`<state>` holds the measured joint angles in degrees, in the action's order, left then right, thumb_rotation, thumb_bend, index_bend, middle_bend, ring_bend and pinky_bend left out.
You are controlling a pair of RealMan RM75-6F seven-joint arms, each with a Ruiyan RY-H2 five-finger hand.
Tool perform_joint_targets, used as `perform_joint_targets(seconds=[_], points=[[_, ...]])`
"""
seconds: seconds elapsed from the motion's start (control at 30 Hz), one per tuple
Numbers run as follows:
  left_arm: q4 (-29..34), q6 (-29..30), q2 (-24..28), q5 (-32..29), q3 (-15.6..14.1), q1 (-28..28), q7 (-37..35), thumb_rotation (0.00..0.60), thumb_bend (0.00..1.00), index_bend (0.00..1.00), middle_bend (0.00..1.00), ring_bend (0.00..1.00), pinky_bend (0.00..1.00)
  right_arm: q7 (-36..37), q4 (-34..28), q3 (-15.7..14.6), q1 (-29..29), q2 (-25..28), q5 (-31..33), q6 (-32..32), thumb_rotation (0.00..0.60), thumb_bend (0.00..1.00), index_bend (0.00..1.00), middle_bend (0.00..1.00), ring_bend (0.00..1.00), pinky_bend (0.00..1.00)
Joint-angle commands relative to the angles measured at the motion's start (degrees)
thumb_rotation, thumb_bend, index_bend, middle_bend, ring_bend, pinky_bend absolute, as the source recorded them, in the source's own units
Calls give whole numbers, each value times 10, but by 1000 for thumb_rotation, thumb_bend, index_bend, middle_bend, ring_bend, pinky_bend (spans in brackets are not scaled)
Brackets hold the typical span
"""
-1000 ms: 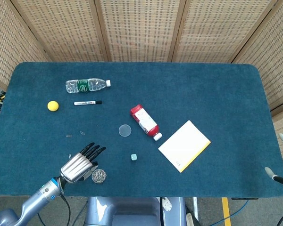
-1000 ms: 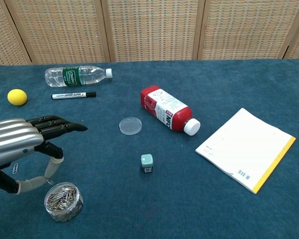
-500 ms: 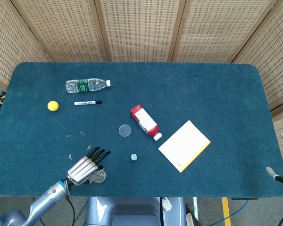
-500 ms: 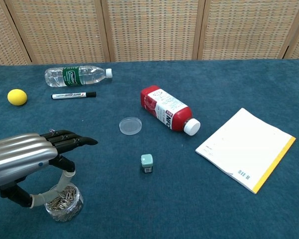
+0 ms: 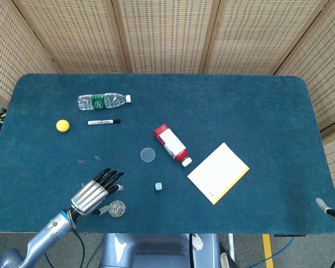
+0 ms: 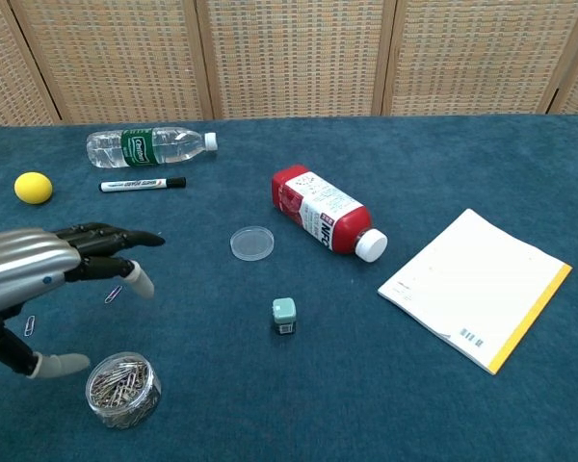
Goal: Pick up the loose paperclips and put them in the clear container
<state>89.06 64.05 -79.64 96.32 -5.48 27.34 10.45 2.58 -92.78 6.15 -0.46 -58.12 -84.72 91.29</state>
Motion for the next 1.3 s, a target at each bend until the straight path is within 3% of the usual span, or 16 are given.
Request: perform_joint_targets(seconds=[0.03,0.27,0.53,0.93,1.3], points=[[-27,10,20,-14,9,-5,-15,600,266,387,0,0,0,0,0,0,0,0,-1,0,600,0,0,0,0,0],[-126,-10,24,-35,7,-4,-35,600,296,427,0,0,0,-5,-2,-1,0,-1,-2,0,600,0,0,0,0,0],[-237,-1,-20,4,-11,4,-92,600,299,441,0,0,0,-17,-6,-2,2,-4,-3,-3,600,0,0,0,0,0],[-293,8,-58,10,-19,-1,-118,600,300,455,0,0,0,-15,-4,-1,2,-4,-1,-4,600,0,0,0,0,0],[-306,11,-64,12,-24,0,-122,600,321,465,0,0,0,-14,-3,-1,3,-4,0,-6,600,0,0,0,0,0]])
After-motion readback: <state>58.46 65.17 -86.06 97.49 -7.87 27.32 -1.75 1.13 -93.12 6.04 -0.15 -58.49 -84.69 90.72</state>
